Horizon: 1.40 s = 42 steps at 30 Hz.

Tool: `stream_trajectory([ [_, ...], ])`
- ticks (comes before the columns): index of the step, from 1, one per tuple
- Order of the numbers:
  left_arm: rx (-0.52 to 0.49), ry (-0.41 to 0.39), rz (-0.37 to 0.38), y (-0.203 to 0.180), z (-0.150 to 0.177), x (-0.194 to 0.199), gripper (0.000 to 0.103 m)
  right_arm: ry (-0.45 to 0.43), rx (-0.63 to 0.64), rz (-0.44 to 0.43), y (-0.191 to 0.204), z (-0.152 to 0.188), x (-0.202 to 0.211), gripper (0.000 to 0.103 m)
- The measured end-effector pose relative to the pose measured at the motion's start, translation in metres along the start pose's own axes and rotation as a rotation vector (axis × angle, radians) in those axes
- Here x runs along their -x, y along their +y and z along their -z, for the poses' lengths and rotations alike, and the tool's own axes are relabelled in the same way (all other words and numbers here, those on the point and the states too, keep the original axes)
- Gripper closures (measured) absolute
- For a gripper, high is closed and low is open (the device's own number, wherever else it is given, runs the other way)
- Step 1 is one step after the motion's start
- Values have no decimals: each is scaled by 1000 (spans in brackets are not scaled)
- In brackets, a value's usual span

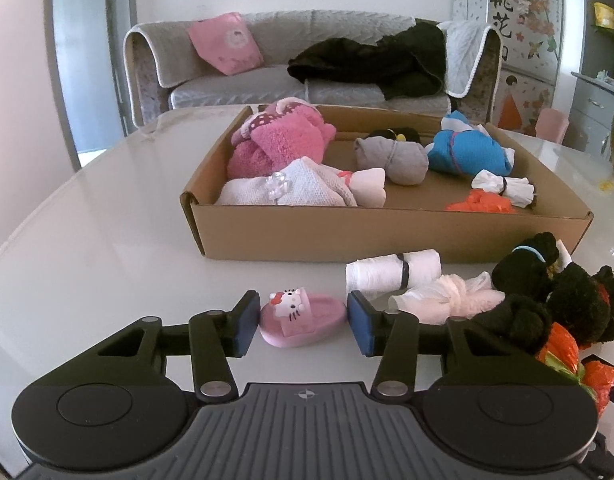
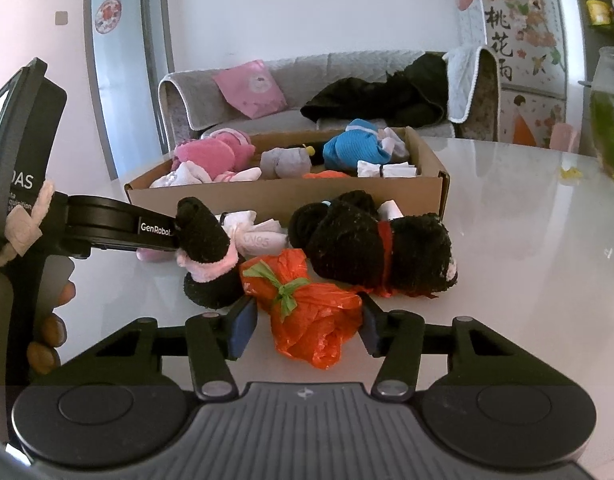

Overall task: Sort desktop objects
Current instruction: 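Grasp the pink Hello Kitty slipper with the left gripper while the right grasps the orange bundle, then carry the pink slipper over the tray while the right carries the orange bundle there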

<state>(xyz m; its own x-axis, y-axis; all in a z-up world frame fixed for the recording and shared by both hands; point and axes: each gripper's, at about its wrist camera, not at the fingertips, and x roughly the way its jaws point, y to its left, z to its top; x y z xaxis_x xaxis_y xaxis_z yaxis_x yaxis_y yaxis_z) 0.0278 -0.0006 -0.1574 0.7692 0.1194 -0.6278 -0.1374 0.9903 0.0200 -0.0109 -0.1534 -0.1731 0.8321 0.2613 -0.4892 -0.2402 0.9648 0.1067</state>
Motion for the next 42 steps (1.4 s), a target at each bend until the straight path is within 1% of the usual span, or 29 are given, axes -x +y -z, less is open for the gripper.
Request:
stream_trajectory([
  [8,13,11,27,7,0,4,49,-19,-3,-21,-4,-1,3,64],
  [15,18,-3,35,17,0,13,49,-39,-2,-42,-5,-4,8,65],
  [20,12,-27,43,21,-5,22,49,-45,-2,-46,-8,-6,8,67],
  [24,0,-46,34,22,-9,27,49,-55,-10,-46,-10,-8,8,67],
  [29,13,-55,37,26,-16,30,49,-73,-13,-46,-15,-13,11,67],
  [34,16,-82,42,30,-27,39,49,-98,-16,-44,-22,-22,18,68],
  [42,7,-134,64,29,-54,54,49,-172,-46,-50,-36,-54,27,68],
])
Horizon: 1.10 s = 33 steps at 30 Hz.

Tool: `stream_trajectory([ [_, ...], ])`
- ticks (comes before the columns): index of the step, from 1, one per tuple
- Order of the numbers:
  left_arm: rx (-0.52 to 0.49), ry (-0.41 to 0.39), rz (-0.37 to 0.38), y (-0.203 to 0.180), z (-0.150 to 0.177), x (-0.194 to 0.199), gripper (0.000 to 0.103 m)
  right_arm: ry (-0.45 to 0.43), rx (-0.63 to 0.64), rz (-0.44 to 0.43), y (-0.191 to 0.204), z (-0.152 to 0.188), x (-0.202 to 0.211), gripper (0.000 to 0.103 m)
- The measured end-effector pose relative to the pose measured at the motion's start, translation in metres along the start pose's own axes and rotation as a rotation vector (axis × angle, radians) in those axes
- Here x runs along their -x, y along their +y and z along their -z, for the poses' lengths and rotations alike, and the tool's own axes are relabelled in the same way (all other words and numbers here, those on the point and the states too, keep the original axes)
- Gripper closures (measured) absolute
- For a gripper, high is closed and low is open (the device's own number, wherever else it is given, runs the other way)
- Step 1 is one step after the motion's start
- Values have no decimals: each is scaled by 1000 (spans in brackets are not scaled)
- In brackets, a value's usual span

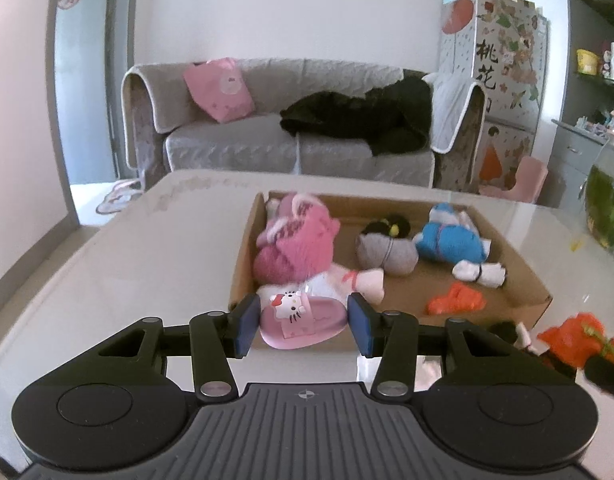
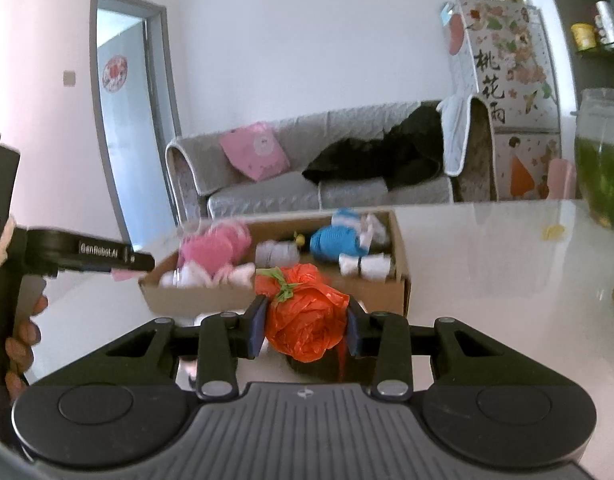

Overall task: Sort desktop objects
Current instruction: 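Carry the pink slipper over the tray while the right carries the orange bundle there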

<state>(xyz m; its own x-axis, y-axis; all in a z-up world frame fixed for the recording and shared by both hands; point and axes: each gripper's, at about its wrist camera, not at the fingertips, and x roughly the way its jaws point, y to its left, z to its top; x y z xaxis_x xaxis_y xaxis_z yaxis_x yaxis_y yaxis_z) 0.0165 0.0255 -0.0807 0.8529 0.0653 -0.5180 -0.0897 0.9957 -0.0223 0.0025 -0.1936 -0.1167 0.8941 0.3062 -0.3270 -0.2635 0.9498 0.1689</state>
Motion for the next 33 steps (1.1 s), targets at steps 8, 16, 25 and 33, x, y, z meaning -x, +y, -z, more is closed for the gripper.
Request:
stream_trajectory([
  [8,-58,-62,38,-16,-37,-1,49,-79,16,-23,-7,-40,-12,68],
  [16,-84,-109,80,-33,-74,-10,49,-131,-9,-54,-19,-67,-27,68],
  [25,-98,-111,94,-47,-92,-29,49,-132,-6,-81,-19,-75,-43,68],
  [33,-99,-65,113,-51,-98,-60,49,-80,-3,-93,-20,-76,-60,68],
])
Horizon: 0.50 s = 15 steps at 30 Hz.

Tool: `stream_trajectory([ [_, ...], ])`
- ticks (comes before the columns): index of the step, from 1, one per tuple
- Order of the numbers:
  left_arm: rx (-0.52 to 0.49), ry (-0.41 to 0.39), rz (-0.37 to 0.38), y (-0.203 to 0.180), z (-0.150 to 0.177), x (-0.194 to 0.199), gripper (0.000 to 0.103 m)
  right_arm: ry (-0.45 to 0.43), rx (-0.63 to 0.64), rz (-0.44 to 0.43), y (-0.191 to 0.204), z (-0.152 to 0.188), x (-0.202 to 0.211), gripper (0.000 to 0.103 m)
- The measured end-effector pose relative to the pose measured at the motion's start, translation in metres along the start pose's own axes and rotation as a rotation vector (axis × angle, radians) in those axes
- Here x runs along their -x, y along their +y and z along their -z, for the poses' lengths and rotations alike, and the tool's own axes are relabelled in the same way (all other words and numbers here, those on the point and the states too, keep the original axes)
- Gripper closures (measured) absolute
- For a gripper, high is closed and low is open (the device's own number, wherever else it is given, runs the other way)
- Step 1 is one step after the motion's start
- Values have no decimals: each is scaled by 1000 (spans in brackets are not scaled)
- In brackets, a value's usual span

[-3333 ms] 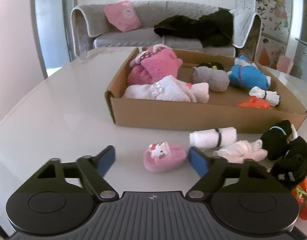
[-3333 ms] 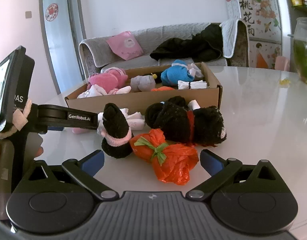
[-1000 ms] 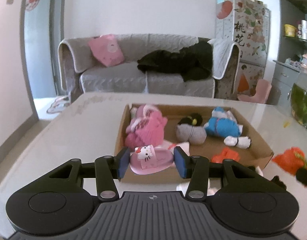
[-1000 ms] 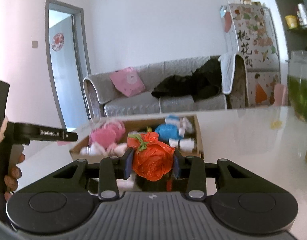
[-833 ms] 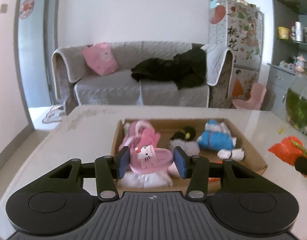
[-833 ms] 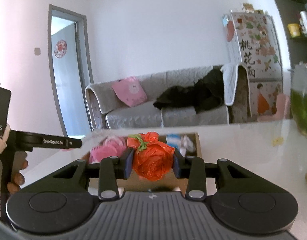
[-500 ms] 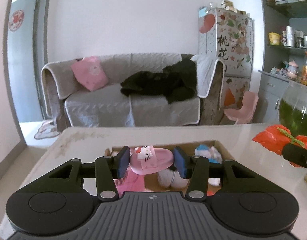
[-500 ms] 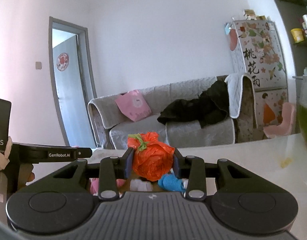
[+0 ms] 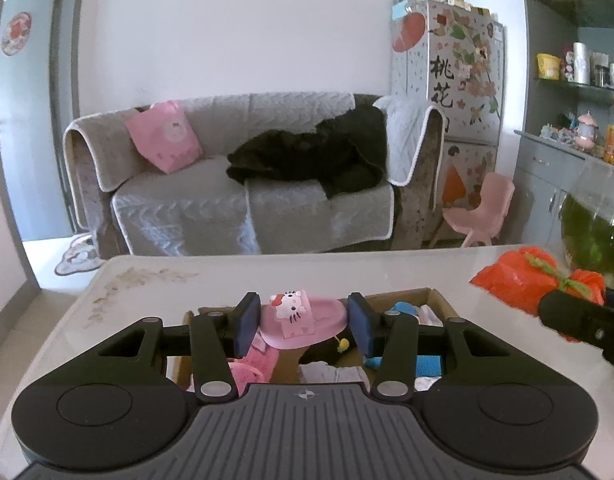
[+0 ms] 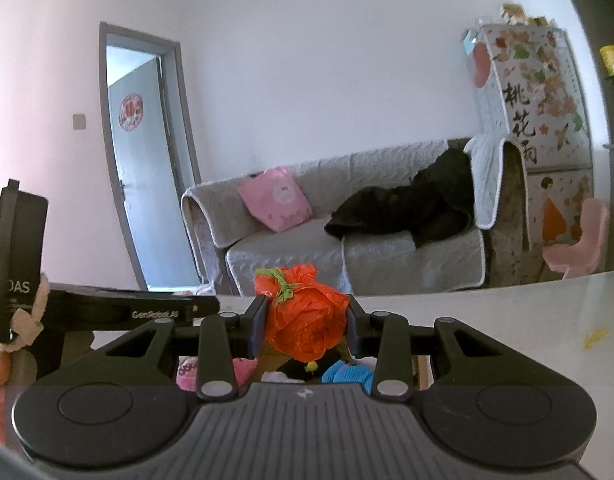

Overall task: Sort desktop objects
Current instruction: 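Carry the pink slipper over the tray while the right carries the orange bundle there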

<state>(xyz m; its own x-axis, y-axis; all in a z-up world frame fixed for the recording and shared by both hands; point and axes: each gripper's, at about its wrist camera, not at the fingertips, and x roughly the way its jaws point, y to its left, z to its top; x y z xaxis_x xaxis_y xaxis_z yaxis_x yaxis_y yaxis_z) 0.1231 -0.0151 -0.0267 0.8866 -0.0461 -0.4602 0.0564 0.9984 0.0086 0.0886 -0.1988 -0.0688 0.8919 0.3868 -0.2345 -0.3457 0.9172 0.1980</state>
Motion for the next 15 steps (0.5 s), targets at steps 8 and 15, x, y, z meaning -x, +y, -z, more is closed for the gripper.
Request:
stream_trajectory([
  [8,4,91,13,3,9,-45,49,102,-2,-12,-5,6,-32,68],
  [15,-20,163,7,4,24,-76,49,182,-5,-11,-7,13,-48,68],
])
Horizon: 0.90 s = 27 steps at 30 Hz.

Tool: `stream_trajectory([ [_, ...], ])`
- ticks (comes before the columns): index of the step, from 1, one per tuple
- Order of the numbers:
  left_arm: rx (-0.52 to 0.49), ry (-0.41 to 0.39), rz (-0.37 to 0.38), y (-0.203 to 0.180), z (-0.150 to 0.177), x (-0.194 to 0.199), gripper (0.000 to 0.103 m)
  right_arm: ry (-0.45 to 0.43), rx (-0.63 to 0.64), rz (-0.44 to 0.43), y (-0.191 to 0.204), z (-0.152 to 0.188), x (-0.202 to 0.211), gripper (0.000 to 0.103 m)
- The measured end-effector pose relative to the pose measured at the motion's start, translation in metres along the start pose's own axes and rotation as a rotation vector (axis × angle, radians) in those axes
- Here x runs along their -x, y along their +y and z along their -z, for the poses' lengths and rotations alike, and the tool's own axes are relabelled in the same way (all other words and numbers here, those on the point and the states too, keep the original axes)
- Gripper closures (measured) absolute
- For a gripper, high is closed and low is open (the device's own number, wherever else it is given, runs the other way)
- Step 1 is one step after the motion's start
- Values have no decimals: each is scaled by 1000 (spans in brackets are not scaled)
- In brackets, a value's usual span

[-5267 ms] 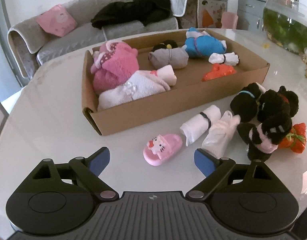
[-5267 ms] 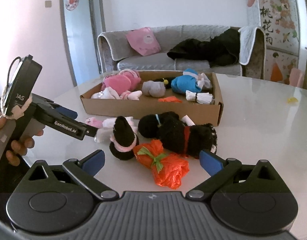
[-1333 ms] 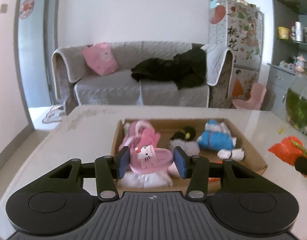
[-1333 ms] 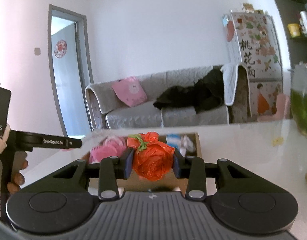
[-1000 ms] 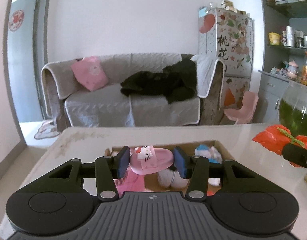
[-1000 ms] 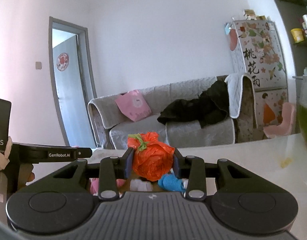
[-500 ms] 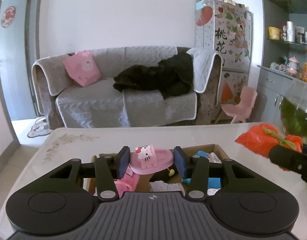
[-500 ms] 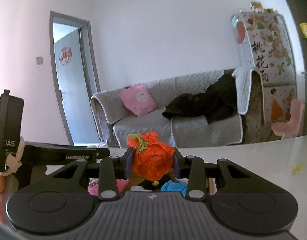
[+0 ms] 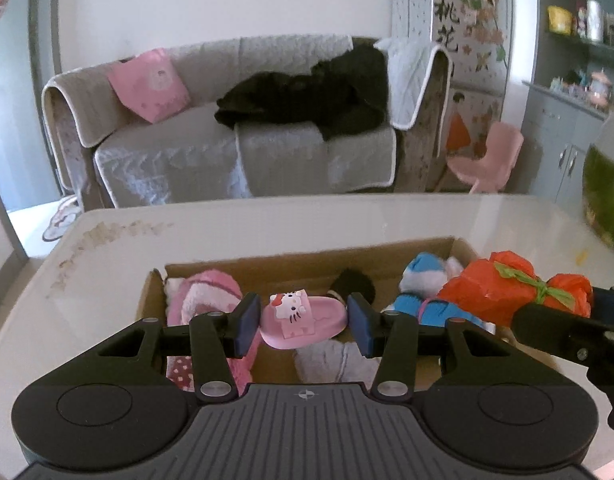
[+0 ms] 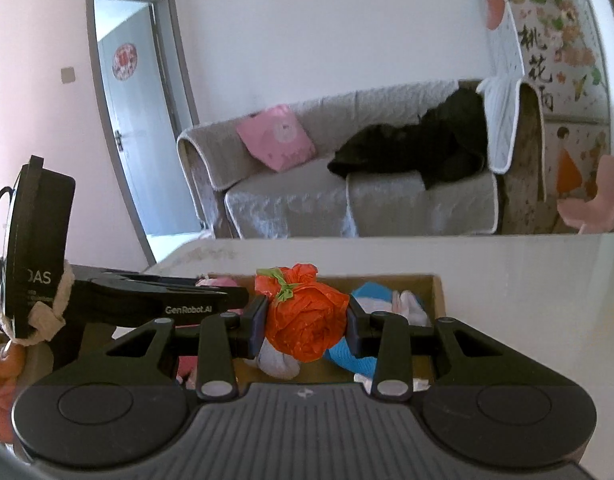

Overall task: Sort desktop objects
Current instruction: 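Carry the pink slipper over the tray while the right carries the orange bundle there, then lower both items into the tray and open both grippers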

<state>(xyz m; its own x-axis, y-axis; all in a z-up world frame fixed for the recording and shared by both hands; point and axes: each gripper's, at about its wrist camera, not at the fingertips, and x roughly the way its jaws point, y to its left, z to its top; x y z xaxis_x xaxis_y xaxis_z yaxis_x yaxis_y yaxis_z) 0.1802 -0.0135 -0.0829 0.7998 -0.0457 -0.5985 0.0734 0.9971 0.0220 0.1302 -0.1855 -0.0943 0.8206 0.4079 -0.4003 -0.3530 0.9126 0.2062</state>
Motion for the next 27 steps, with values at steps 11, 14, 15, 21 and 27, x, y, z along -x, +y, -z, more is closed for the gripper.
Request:
stream_trajectory([
  [11,-14,89,-4,3,6,-23,48,92,8,16,2,6,-15,68],
  [14,-15,106,-4,3,7,-27,48,119,13,8,4,7,-19,68],
  [15,-19,106,-4,3,8,-27,48,128,19,2,6,6,-20,68],
  [21,-8,136,-16,10,10,-33,48,181,53,-8,13,10,-30,68],
  [27,-9,142,-12,9,10,-36,48,215,64,-1,16,11,-39,68],
])
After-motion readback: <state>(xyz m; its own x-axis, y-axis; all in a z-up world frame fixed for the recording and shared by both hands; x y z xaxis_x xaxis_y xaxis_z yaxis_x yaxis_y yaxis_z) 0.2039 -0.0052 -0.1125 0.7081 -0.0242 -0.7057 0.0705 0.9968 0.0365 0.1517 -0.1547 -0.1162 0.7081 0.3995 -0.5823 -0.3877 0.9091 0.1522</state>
